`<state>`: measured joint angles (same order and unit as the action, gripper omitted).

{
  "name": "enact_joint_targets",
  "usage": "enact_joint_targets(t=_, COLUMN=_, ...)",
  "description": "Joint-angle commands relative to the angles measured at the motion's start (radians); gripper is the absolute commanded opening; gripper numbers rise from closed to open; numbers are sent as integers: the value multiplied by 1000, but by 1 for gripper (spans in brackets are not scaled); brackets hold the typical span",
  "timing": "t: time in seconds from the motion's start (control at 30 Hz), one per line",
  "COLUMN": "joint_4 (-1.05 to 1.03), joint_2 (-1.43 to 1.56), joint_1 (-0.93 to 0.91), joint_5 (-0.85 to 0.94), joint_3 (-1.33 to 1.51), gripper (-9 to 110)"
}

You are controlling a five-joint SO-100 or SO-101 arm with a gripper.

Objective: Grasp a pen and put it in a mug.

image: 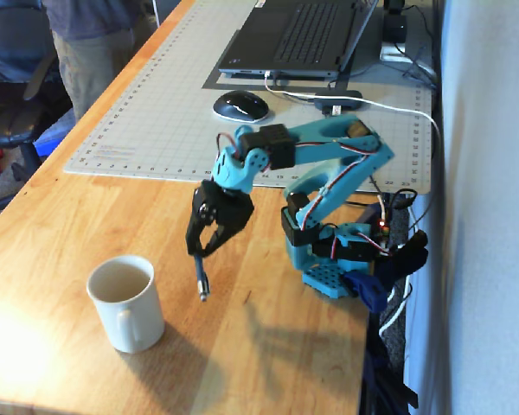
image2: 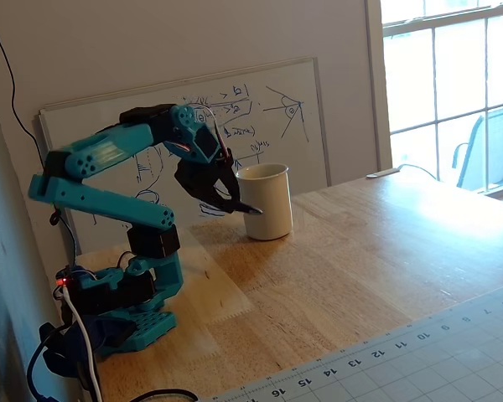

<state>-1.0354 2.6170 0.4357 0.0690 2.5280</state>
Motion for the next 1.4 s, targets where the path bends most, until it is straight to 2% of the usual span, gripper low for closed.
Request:
enact_joint_targets(t=0.0, joint_4=12, joint_2=107, joint_1=-3, joint_5=74, joint_3=-28, gripper=2)
enact_joint_targets(t=0.1, joint_4=12, joint_2=153, joint_1=-3, joint_5=261, joint_3=-28, gripper=2)
enact_joint_targets(t=0.23, joint_4=26, joint_2=184, joint_1=-8, joint_5=643, joint_3=-28, gripper=2)
enact_joint_targets(t=0.43, joint_4=199, joint_2=163, joint_1=-8, joint_5=1173, joint_3=-104, gripper=2)
enact_joint_targets(t=0.63, joint_4=342, joint_2=35, joint_1=-3, joint_5=1468, joint_3=-178, gripper=2)
enact_joint_targets(t=0.87, joint_4=413, joint_2=-81, joint_1=15, joint_5=1520, joint_3=-287, gripper=2)
enact_joint_targets(t=1.17, joint_4=707, joint_2=-334, joint_1=100, joint_5=1509, joint_3=-442, gripper=2)
enact_joint_targets(t=1.37, joint_4=792, joint_2=-442, joint_1=123, joint_5=1520, joint_3=-451, gripper=2)
